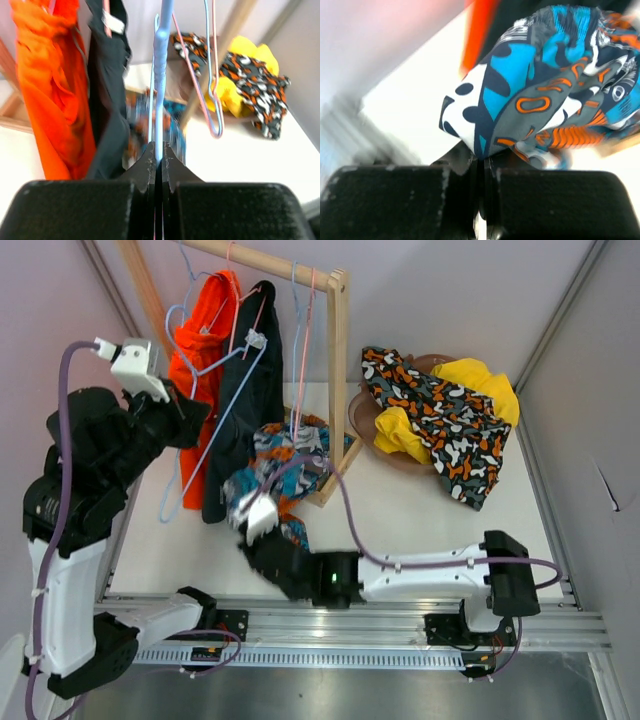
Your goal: Remove the shorts from the hanger
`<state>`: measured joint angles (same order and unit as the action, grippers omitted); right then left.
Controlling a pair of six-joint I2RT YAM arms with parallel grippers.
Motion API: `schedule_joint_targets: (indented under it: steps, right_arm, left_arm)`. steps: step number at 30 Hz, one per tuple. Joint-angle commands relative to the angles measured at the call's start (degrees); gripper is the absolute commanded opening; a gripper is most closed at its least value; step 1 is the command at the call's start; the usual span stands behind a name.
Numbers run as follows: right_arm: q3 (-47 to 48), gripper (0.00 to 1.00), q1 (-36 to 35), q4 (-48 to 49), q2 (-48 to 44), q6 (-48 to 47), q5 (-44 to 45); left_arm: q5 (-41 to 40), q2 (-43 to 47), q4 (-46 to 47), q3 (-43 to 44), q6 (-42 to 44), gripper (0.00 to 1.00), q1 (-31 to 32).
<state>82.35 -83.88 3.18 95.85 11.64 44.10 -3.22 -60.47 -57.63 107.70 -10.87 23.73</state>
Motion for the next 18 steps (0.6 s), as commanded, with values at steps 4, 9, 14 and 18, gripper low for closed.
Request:
schedule_joint_targets:
  steps: [4, 9, 14, 18]
  right_arm:
    - [-6.9, 0.0, -14.1, 2.4, -4.6, 4.3, 6.0]
    - [-6.4, 0.0, -11.7, 0.9, -13.1, -2.8, 17.1]
    - [-2.0, 0.0, 8.8, 4.4, -23.4, -16.8, 15.2]
    - [10.8, 0.0, 28.9, 2.3, -21.8, -21.0, 3.1]
  left_arm:
    - [-2.6, -3.6, 9.2, 4.5, 0.2, 0.0, 0.3]
    - [-1.2, -4.8, 11.7, 2.8, -0.6, 0.0, 0.3]
    - [-1.1, -3.9, 13.5, -0.6, 0.1, 0.0, 0.2]
    - [-2.8, -4.2, 12.9, 0.0, 2.0, 0.0, 0.2]
